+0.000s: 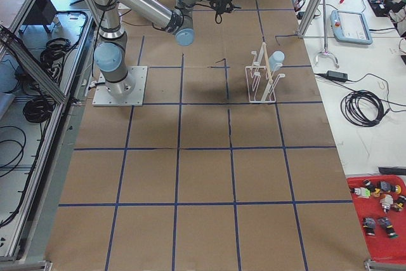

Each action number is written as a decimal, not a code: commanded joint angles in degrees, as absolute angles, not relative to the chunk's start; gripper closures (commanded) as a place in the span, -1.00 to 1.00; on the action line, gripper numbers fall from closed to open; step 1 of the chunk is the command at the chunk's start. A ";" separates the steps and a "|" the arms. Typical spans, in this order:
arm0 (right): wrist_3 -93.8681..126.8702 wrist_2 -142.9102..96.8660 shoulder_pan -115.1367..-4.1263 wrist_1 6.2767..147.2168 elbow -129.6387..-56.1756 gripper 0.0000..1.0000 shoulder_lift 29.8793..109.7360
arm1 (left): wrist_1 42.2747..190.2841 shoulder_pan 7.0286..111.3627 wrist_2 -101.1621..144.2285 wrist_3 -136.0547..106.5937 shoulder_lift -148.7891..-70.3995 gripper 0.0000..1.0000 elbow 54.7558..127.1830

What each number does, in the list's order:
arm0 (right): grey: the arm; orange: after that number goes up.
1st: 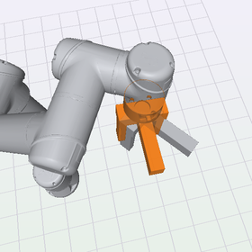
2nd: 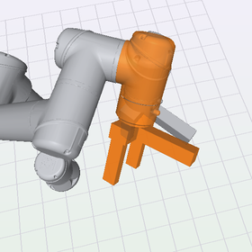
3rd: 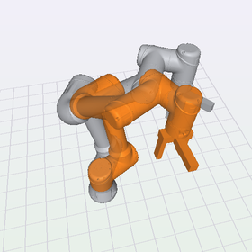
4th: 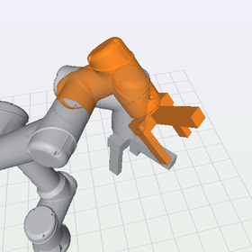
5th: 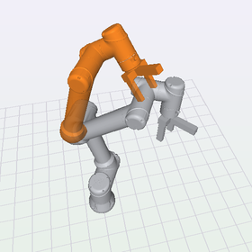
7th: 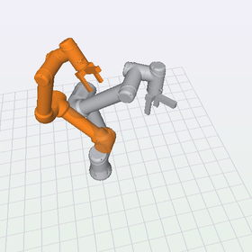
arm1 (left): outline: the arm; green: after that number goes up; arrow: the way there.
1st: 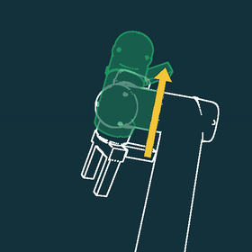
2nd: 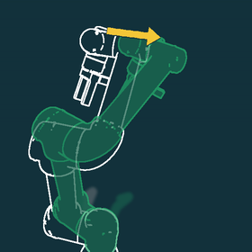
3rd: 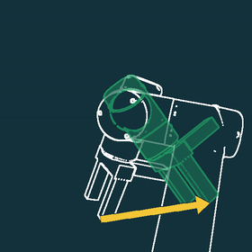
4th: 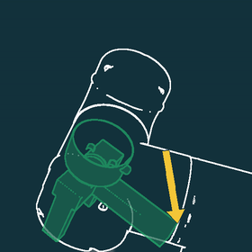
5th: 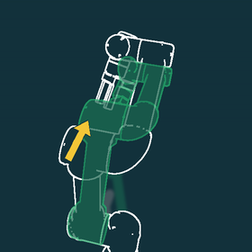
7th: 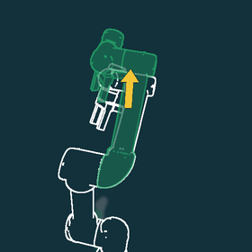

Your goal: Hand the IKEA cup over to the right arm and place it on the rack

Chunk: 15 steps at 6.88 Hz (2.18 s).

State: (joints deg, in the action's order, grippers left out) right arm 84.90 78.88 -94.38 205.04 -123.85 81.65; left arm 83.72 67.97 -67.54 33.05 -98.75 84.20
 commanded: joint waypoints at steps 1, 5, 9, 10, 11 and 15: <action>84.90 79.01 -94.39 204.87 -123.93 -1.00 81.65 | 77.73 68.73 -47.46 33.31 -97.83 1.00 86.38; 85.69 78.49 -96.23 204.96 -125.50 -1.00 82.96 | 40.55 74.42 -35.77 34.46 -93.26 1.00 107.60; 100.01 78.57 -100.28 198.57 -130.33 -0.99 91.73 | 16.46 81.98 -34.10 32.18 -93.71 1.00 118.28; 102.28 78.49 -100.46 195.59 -130.43 -0.99 92.19 | 11.56 83.05 -34.19 31.47 -92.30 1.00 122.39; 102.74 78.40 -101.33 194.60 -130.17 -0.99 91.94 | 1.42 83.06 -34.19 25.64 -91.68 1.00 127.48; 101.60 78.13 -104.92 193.97 -126.85 -0.98 87.39 | -7.21 83.32 -30.32 18.19 -92.20 0.98 129.64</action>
